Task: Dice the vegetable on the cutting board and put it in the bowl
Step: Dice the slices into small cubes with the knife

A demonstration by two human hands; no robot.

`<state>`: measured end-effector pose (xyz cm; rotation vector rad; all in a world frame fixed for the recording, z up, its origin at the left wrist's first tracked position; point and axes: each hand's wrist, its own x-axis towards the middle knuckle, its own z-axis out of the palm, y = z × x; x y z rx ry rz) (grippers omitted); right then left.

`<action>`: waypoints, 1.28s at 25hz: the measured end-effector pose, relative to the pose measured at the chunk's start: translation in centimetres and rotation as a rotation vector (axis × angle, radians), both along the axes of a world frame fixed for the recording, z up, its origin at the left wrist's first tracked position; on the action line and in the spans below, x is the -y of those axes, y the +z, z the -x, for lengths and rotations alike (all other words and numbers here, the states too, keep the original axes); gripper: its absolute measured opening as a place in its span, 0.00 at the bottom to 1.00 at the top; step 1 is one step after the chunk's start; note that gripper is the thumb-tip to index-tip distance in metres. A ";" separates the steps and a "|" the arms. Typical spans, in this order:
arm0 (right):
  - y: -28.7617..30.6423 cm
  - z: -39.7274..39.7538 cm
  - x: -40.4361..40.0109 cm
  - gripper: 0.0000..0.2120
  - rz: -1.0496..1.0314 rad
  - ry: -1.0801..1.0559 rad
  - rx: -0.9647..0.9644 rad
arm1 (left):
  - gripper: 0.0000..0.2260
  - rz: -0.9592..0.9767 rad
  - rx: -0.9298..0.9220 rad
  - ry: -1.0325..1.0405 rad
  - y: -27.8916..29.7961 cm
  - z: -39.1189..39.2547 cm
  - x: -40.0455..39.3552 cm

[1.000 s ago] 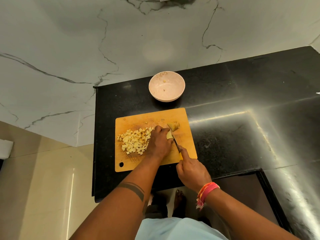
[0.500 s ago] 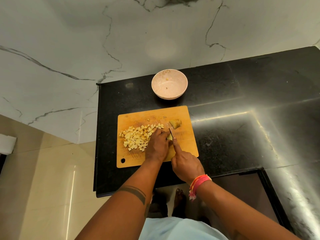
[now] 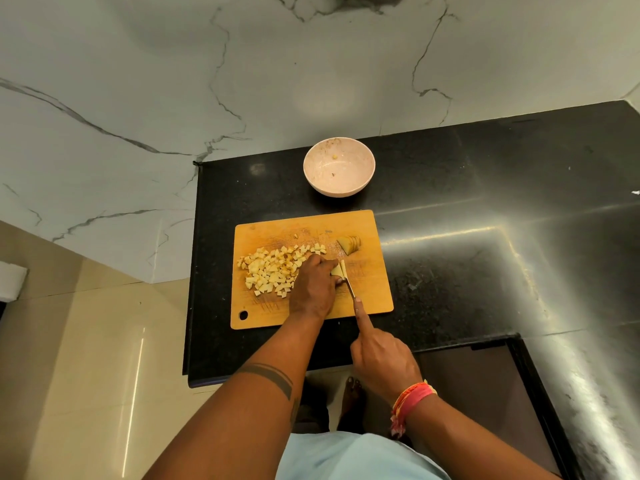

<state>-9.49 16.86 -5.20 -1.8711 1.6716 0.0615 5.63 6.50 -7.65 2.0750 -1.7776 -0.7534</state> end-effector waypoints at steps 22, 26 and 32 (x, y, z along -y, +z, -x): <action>0.2 -0.1 -0.5 0.37 -0.007 -0.001 0.026 | 0.12 0.040 -0.076 0.096 0.3 -0.2 -0.4; 0.2 -1.6 2.5 0.35 0.046 -0.008 0.032 | 0.10 0.042 -0.071 0.120 0.3 -0.3 -0.6; 0.0 -2.9 4.8 0.34 0.030 0.045 0.005 | 0.09 0.034 -0.054 0.148 0.3 -0.1 -0.5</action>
